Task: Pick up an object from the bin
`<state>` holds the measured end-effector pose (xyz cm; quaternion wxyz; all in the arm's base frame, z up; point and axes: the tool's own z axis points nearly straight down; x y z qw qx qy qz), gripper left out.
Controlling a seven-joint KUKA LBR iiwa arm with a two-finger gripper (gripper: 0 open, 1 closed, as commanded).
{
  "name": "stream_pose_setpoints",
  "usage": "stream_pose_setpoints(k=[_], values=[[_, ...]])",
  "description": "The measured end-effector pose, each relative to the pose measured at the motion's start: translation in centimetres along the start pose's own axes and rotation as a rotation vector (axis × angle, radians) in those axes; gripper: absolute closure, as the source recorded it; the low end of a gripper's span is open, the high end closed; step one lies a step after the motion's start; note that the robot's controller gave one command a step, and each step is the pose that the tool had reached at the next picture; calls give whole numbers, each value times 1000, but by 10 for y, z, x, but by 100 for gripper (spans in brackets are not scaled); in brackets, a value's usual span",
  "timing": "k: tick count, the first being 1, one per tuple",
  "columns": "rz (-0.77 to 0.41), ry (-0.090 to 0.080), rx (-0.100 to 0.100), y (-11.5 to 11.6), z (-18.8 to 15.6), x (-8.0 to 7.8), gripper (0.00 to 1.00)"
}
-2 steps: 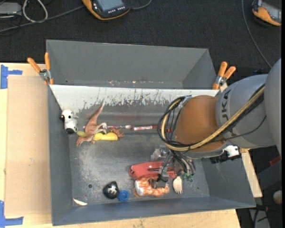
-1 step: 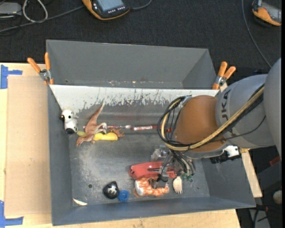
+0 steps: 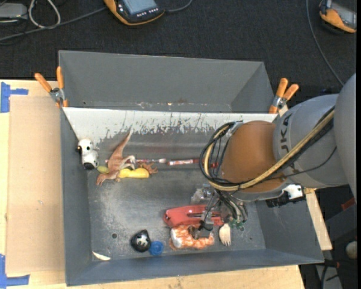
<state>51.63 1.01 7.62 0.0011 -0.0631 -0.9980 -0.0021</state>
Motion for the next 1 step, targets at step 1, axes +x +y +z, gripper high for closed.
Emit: stream_pose_setpoints(k=[1], values=[[-83,3,0,17,-26,12,100]])
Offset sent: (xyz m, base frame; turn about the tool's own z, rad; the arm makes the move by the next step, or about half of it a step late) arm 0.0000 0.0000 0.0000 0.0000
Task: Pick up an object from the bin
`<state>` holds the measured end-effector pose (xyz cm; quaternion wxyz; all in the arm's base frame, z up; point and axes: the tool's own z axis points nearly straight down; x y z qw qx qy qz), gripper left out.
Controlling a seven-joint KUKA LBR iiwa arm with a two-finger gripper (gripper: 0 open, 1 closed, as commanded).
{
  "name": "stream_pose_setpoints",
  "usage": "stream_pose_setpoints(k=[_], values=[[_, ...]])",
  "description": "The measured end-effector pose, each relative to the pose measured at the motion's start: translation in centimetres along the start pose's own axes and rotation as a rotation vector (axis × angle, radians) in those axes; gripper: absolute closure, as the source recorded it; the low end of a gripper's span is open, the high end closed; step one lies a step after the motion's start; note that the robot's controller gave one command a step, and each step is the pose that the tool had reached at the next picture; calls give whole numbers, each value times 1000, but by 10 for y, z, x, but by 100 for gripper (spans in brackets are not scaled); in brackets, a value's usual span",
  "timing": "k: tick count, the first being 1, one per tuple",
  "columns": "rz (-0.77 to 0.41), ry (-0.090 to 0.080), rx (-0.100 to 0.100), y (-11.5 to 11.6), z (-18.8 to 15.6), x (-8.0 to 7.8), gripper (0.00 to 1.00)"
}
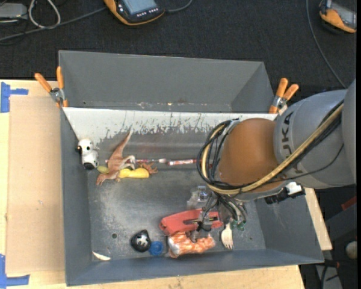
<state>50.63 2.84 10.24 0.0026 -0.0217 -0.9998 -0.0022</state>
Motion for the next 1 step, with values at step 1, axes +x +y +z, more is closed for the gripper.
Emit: stream_pose_setpoints(k=[1], values=[[1,0,0,0,0,0,100]])
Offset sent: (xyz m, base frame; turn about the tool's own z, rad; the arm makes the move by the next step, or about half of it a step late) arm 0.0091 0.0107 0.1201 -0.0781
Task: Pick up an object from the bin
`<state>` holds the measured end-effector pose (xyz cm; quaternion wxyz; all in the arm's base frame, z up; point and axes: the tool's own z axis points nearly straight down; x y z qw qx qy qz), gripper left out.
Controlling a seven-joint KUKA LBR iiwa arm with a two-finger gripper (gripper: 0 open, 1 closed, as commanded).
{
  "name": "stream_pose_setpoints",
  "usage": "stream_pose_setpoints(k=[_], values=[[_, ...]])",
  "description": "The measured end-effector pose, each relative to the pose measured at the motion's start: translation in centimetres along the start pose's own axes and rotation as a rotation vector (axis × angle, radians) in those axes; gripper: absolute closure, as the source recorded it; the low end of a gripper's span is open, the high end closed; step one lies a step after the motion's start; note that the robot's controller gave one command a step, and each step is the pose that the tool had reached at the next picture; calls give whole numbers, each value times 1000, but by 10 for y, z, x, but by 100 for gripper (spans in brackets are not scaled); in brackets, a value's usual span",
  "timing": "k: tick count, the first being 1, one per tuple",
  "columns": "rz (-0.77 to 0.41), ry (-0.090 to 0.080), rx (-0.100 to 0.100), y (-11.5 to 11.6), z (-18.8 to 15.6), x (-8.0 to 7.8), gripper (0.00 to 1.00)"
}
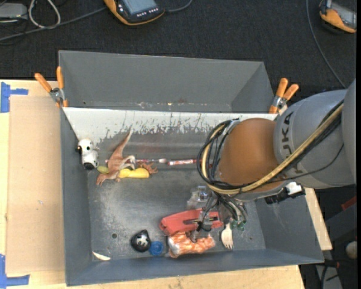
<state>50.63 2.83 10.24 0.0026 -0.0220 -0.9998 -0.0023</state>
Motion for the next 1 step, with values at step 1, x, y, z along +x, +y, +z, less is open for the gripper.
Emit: stream_pose_setpoints(k=[1], values=[[-34,8,1,5,-52,-2,100]])
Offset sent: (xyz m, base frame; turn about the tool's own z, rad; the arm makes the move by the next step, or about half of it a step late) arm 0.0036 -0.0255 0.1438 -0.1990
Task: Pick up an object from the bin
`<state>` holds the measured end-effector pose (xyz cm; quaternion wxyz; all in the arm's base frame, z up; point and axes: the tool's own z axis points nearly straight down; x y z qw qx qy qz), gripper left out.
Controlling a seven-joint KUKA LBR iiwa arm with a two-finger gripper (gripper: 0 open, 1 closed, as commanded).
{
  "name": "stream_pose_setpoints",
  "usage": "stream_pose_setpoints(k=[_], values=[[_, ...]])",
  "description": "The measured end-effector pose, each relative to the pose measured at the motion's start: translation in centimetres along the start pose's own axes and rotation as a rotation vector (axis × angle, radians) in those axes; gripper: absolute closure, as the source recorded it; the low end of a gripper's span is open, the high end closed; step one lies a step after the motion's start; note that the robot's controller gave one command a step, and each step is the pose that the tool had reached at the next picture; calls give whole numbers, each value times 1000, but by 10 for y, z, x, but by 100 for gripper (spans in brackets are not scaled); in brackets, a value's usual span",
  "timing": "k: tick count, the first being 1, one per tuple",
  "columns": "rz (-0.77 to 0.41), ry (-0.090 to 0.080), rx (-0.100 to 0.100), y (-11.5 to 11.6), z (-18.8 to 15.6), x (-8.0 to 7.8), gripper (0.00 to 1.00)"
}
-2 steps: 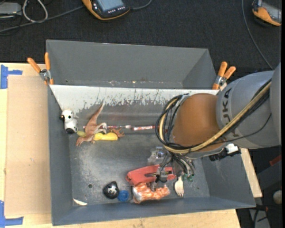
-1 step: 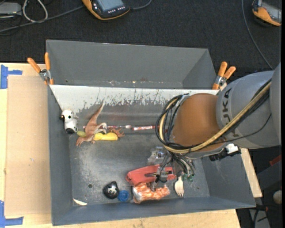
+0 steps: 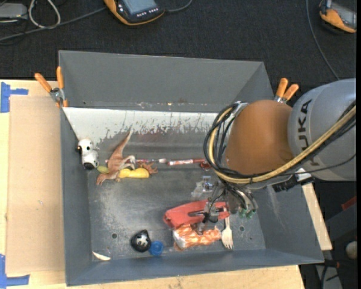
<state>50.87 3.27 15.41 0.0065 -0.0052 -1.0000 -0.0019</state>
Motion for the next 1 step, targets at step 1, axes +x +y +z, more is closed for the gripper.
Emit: stream_pose_setpoints(k=[1], values=[[-155,4,-1,-21,-77,0,100]])
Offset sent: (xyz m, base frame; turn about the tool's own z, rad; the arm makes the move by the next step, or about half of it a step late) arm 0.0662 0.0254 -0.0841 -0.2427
